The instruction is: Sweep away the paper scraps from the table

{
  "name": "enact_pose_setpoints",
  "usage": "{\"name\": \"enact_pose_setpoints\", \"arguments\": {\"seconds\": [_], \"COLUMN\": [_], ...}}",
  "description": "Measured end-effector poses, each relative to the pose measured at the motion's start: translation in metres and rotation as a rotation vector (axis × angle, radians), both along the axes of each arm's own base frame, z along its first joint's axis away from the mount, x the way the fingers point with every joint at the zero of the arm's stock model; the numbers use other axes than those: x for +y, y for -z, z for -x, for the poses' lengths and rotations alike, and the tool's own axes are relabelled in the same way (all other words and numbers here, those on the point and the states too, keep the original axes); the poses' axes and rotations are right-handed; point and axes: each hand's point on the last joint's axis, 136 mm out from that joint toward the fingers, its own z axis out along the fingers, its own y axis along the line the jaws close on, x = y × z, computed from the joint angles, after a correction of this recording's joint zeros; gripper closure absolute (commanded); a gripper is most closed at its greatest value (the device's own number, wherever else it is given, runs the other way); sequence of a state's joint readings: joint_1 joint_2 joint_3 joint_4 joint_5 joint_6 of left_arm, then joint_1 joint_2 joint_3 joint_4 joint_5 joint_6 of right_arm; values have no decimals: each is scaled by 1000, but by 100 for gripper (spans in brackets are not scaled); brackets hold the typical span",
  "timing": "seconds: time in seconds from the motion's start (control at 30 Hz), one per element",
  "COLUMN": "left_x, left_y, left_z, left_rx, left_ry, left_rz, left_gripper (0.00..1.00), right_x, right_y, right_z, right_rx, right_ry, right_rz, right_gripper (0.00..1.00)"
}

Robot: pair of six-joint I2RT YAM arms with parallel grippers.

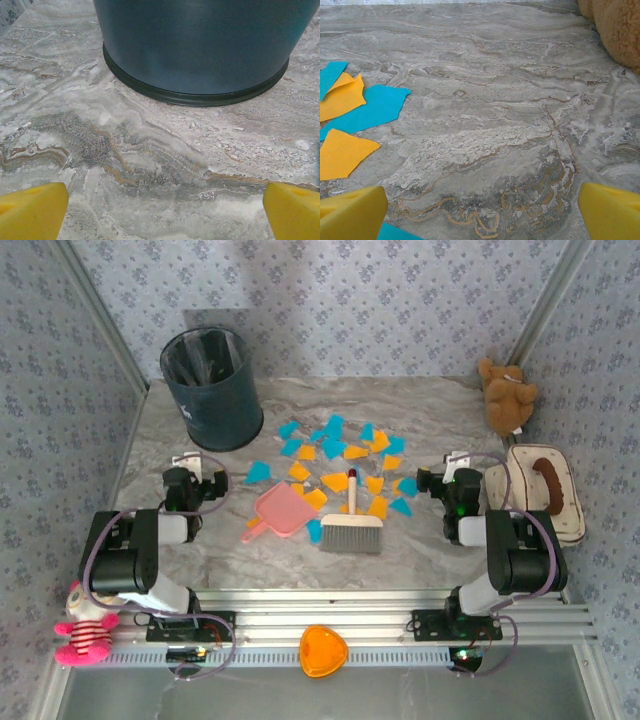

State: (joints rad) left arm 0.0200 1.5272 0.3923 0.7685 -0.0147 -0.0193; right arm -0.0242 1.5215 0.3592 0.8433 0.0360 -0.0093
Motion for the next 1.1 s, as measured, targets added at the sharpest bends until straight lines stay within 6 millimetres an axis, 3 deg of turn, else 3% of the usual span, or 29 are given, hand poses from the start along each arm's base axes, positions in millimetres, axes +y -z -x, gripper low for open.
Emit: {"name": "enact_pose_setpoints", "arguments": {"seconds": [0.4, 0.77, 0.93, 1.1], "left_x": [6, 24, 11, -23], "left_y": [-8, -79, -91, -88], "left_z": [1, 25, 34, 48], "left_rx": [-31, -77, 19, 180], "left_ry": [-37, -208, -210, -134], "left_rz": [-9, 67, 123, 188], "left_gripper": [1, 0, 1, 0], "right_x": [-5, -22, -16, 4], "right_y": [-6, -50, -70, -59], "right_z": [0, 8, 10, 28], "right_rx": [-14, -8, 44, 159], "right_ry": [28, 159, 157, 97], "right_rz": [12, -28, -105, -203], "right_gripper": [0, 0, 0, 0]}}
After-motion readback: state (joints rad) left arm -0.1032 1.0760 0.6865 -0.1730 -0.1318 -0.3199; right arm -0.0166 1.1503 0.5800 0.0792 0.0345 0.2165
